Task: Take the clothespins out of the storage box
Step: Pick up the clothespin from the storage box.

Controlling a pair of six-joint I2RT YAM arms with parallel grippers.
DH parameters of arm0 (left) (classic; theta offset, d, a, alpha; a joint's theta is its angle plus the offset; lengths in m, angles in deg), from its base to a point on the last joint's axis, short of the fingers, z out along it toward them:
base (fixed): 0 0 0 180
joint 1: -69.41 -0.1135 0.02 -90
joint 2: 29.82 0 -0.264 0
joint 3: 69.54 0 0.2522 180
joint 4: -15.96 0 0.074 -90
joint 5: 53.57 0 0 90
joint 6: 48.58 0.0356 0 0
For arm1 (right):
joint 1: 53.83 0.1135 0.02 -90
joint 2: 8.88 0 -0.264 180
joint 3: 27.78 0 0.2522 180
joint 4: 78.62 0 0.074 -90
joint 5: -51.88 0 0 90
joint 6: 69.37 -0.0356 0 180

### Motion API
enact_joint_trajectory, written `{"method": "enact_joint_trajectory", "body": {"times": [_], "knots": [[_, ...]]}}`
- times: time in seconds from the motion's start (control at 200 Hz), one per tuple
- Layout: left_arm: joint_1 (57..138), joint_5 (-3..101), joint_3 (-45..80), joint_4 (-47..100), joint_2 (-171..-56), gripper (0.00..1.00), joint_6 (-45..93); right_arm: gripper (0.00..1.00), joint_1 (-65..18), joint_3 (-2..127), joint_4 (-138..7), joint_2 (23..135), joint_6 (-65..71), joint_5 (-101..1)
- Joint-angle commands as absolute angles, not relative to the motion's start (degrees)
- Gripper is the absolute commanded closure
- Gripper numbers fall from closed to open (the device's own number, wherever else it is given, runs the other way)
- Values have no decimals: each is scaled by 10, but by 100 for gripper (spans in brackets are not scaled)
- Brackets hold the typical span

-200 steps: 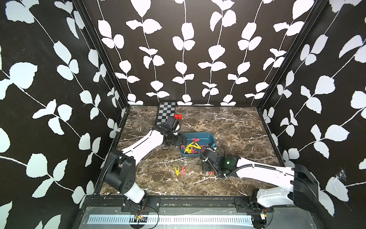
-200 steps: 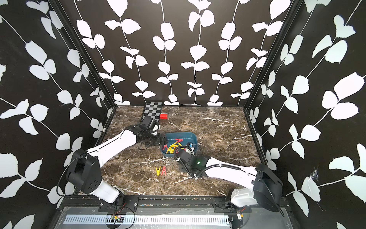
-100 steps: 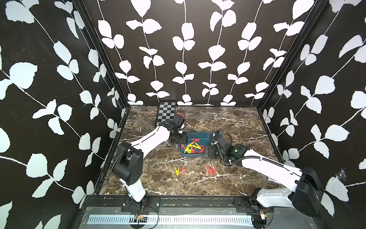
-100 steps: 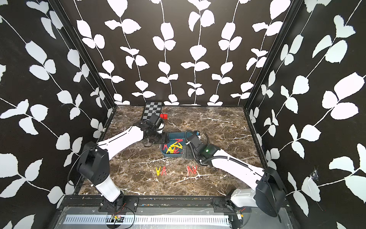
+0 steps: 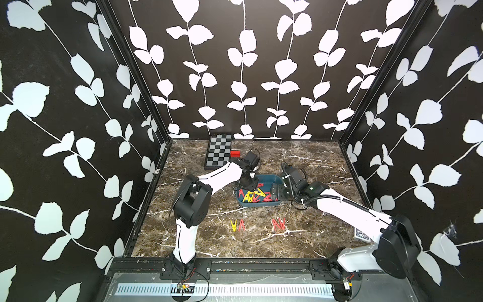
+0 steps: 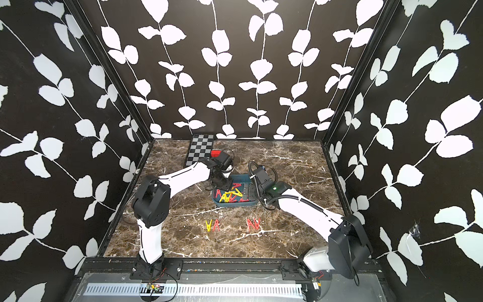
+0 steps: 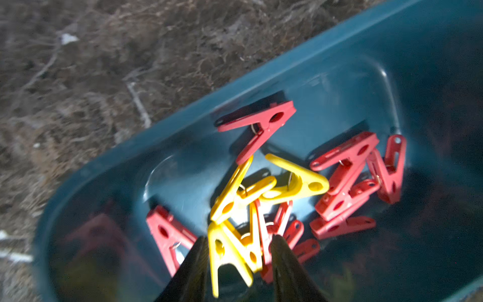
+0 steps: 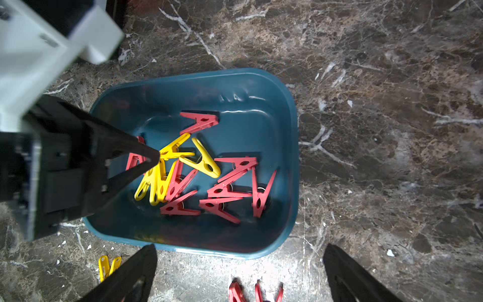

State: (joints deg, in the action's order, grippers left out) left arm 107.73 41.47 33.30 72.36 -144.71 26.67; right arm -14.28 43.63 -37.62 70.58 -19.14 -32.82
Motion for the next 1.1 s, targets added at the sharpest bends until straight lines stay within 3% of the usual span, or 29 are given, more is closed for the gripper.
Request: {"method": "enact_joint_trajectory", "body": {"times": [0.0, 0.43, 1.095], "knots": [[1080, 411, 357, 745, -1459, 58, 297, 1, -149, 455, -382, 709, -182, -336], [1082, 393, 403, 754, -1515, 59, 325, 1, -154, 446, -391, 713, -194, -348], [1083, 388, 429, 760, -1559, 68, 324, 1, -154, 436, -408, 721, -206, -364]]}}
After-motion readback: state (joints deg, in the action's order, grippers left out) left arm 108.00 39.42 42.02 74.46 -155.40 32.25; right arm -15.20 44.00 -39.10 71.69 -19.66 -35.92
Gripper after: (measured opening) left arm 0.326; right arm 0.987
